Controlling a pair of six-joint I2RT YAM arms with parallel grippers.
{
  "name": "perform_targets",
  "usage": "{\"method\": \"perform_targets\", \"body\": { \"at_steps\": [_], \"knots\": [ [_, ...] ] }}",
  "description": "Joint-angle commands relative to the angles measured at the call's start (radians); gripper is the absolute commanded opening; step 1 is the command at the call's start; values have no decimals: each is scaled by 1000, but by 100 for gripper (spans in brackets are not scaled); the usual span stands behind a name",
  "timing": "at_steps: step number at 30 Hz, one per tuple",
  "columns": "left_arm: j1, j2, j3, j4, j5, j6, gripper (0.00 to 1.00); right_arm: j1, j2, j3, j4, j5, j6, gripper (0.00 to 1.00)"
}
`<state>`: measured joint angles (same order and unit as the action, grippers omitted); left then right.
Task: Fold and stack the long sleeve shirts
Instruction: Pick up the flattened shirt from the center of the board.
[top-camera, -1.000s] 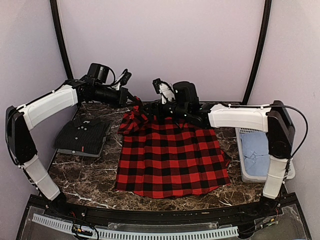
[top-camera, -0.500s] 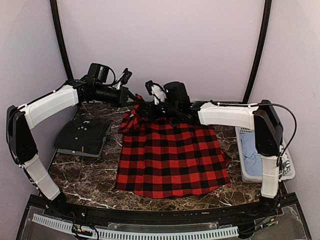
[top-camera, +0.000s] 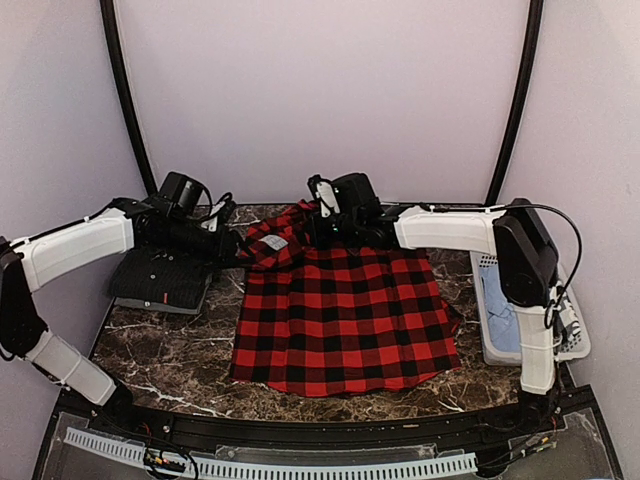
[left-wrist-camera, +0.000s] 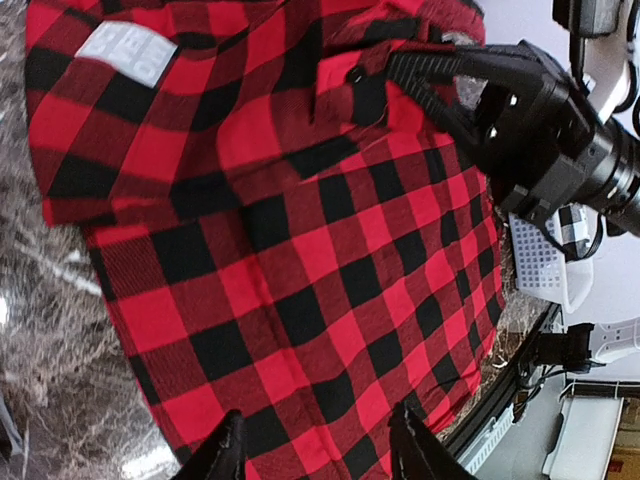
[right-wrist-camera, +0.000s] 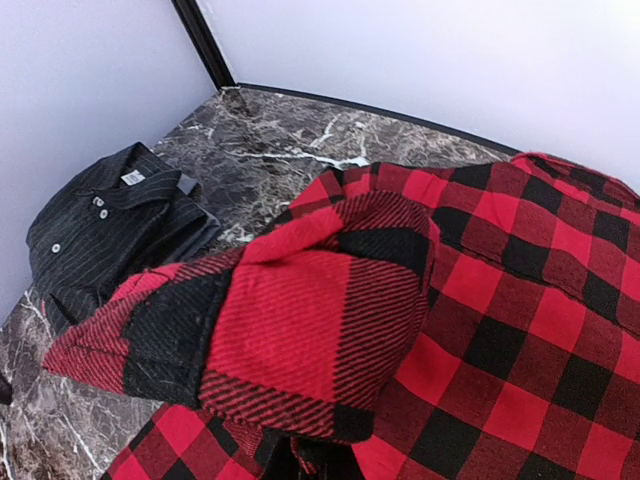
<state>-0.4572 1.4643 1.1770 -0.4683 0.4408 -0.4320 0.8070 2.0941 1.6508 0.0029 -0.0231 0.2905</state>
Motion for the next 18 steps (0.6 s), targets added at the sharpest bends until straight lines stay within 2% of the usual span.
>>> {"method": "perform_targets", "body": {
  "at_steps": [1,9,18],
  "knots": [
    [-9,-117,-159,-67,-57,-87,47,-15,26,-14,5,20,18,0],
    [-89,-208,-388,-137,-107,-204,45,-21,49,-31,0,19,-24,0],
    [-268,-244,-562,-95,-66,-364,41,-20,67,-68,6,-16,-26,0]
  ]
}}
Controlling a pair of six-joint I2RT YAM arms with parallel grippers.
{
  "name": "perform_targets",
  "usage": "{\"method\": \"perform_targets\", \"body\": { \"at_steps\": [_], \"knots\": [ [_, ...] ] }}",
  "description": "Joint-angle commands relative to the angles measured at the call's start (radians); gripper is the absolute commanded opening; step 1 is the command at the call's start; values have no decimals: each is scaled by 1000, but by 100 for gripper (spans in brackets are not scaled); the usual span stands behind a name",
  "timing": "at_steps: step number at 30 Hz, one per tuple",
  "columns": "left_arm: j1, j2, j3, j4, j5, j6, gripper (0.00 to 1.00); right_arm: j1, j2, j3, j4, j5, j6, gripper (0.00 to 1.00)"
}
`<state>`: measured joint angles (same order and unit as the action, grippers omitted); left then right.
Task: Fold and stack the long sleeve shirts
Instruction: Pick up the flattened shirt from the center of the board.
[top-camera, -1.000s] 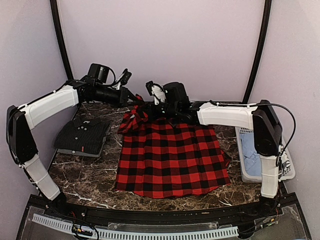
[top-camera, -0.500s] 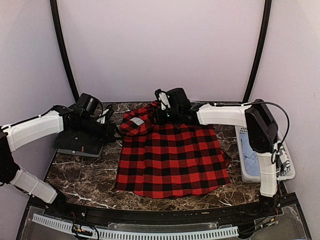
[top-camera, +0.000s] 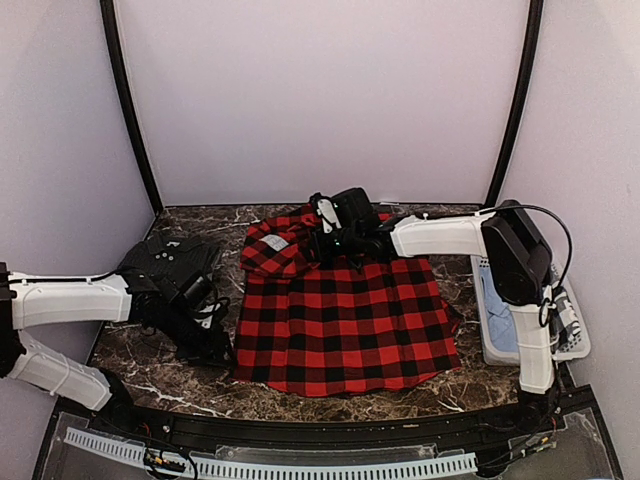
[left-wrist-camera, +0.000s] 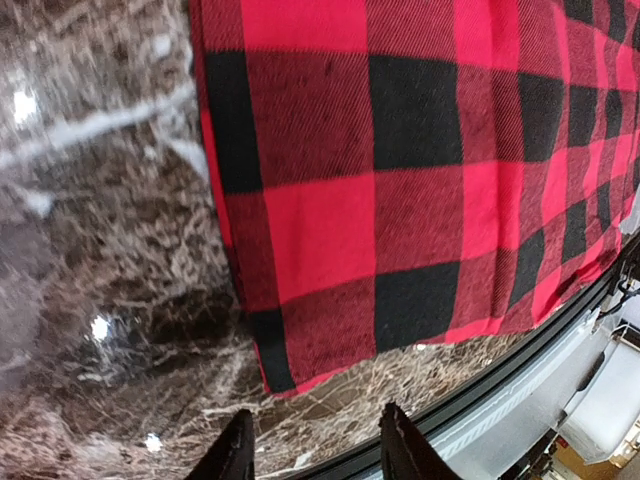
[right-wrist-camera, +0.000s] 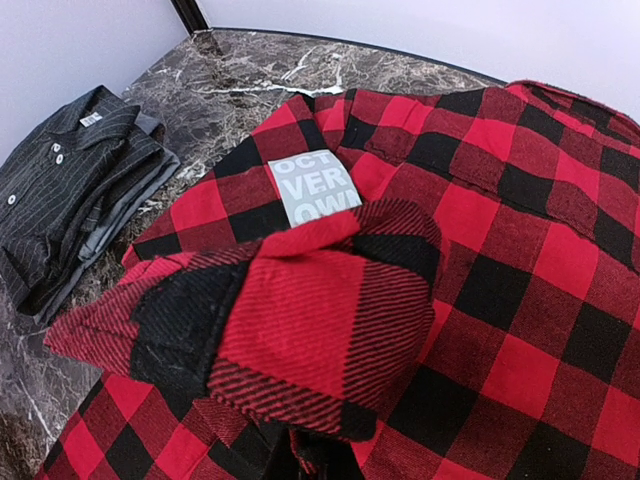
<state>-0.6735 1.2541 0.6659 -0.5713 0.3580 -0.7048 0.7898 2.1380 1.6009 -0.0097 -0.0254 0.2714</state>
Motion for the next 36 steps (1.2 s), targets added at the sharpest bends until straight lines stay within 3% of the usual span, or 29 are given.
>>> {"method": "perform_targets", "body": {
  "at_steps": [1,21,25,31,36],
  "knots": [
    [-60,-37,-58,13,23,-99,40,-3,24,-23,22,-17,-3,0],
    [-109,45,-83,109,-71,-150,29,35,89,-53,14,-20,40,0],
    [-112,49,-92,106,-90,-155,23,44,112,-49,13,-16,42,0],
    [-112,16,-114,57,-137,-189,0,70,152,-41,13,-27,67,0],
    [-112,-31,-133,-28,-172,-207,0,98,190,-22,13,-50,109,0]
  ]
}}
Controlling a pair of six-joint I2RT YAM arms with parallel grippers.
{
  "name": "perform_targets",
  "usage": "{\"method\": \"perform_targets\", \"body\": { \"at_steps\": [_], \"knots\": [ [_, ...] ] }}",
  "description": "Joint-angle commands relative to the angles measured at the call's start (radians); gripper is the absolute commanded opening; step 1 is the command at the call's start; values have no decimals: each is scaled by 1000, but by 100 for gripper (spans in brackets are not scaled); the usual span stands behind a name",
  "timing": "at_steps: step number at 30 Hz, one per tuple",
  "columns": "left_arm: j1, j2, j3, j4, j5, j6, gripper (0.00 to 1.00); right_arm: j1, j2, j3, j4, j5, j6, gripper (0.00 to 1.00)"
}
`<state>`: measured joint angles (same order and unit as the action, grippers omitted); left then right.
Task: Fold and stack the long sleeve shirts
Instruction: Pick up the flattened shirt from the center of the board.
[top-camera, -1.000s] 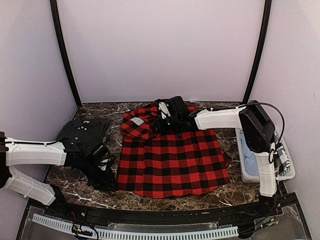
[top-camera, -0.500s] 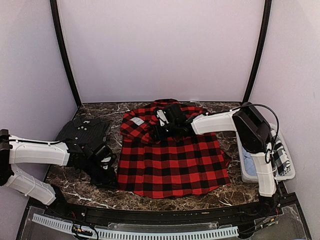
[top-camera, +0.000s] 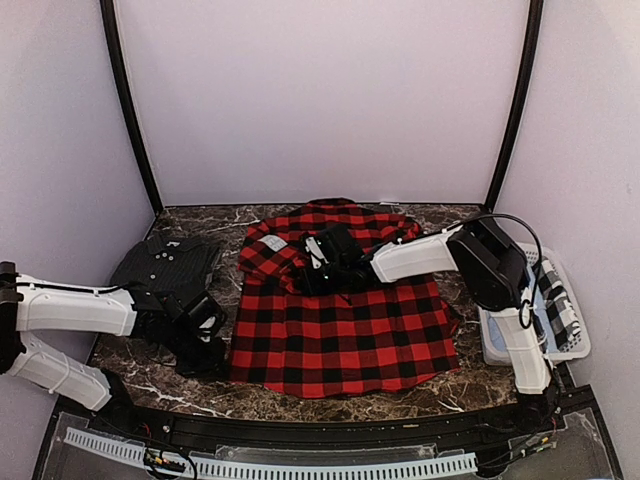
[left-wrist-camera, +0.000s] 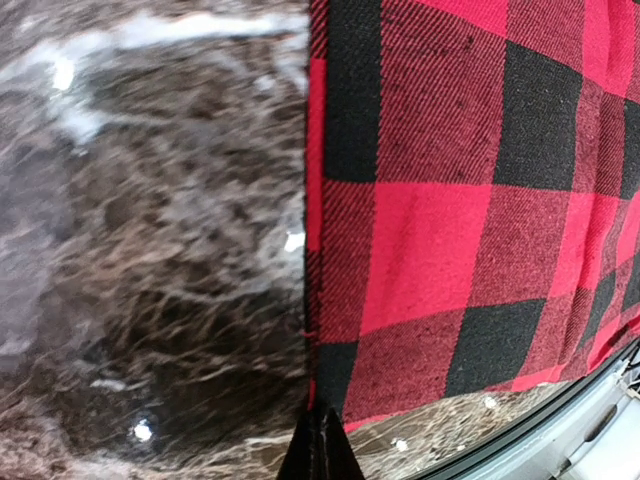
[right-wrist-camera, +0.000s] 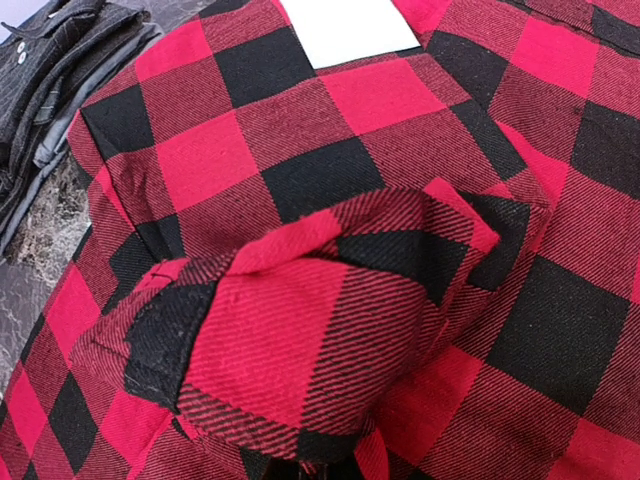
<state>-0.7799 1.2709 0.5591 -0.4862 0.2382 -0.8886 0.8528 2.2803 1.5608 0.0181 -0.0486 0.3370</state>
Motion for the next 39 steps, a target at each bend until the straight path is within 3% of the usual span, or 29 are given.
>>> {"method": "perform_targets", "body": {
  "at_steps": [1,10,21,25,31,39],
  "knots": [
    [-5,-65,-26,-126,-63,-25,0,41,53,25,-15,-31,51,0],
    [-3,-165,-35,-242,-110,-28,0,69,79,132,-63,-37,70,0],
    [-5,-137,173,-281,-31,159,0,-11,62,482,-220,41,-104,0],
    [-5,-93,205,-368,-106,166,0,-49,68,562,-239,24,-131,0],
    [-4,-117,100,-314,-105,53,15,-52,67,553,-219,-35,-120,0],
    [-4,-110,-2,-190,-76,-24,21,-52,50,544,-218,-55,-122,0]
  ]
}}
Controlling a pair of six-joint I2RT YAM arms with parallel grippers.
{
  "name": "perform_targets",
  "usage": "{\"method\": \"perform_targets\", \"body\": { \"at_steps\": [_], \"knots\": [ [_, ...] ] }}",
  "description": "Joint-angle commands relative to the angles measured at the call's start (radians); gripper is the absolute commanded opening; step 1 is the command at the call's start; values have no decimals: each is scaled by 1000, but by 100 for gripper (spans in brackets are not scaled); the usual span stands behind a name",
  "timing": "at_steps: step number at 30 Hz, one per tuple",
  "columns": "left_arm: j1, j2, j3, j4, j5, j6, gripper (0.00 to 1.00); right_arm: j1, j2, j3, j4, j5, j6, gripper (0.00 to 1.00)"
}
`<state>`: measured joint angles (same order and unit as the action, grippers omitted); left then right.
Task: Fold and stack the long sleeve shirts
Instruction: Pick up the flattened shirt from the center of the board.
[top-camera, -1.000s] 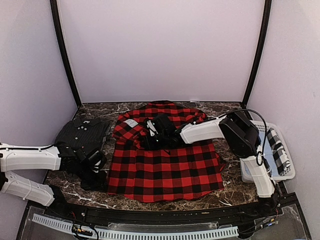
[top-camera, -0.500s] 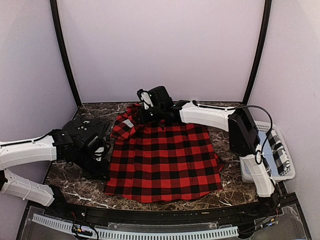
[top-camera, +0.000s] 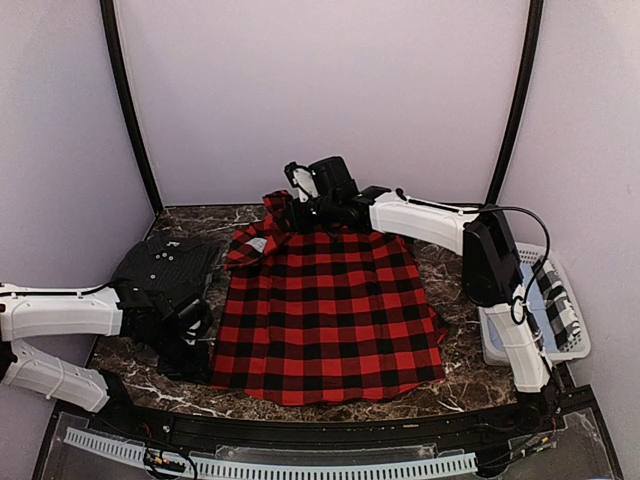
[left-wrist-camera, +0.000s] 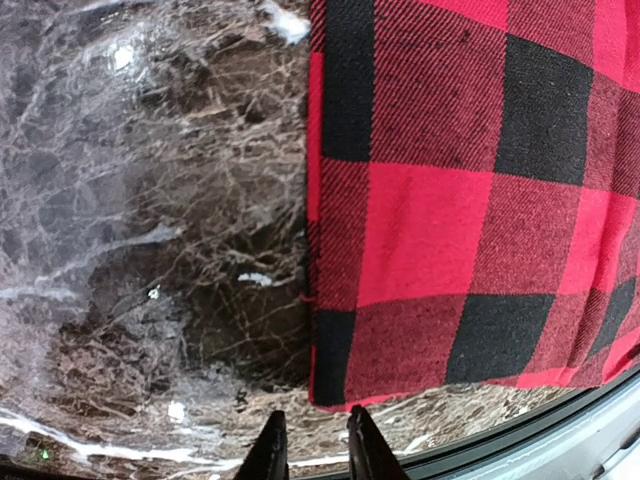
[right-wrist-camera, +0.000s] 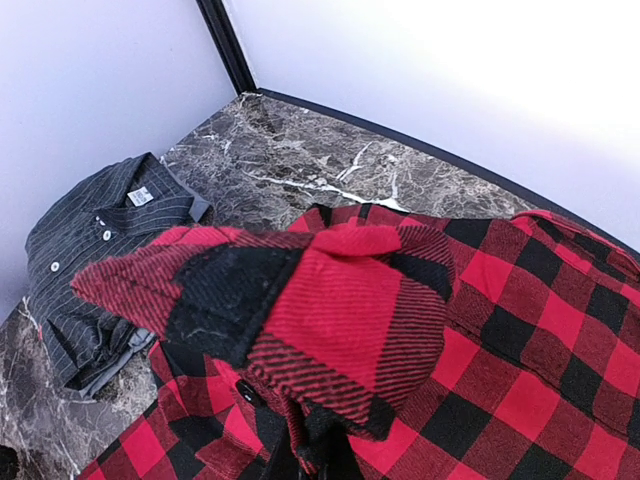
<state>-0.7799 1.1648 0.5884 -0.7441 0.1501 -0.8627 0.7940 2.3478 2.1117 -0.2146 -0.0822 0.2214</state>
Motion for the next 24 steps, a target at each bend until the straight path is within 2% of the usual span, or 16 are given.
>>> {"method": "perform_targets", "body": {
  "at_steps": [1,11,15,16,20,24],
  "knots": [
    [-4,0,-41,91,15,-55,22,7,-21,-8,15,-24,-6,0],
    [-3,56,-60,129,6,-52,25,11,-46,-43,36,-47,10,0],
    [-4,47,-79,124,-6,-60,17,13,-53,-38,37,-48,7,0],
    [-3,45,-81,120,-9,-64,12,12,-54,-33,37,-47,6,0],
    [-4,28,-60,102,-29,-59,0,12,-54,4,28,-39,-18,0],
    [-4,15,-16,70,-39,-34,0,6,-51,48,29,-15,-68,0]
  ]
}}
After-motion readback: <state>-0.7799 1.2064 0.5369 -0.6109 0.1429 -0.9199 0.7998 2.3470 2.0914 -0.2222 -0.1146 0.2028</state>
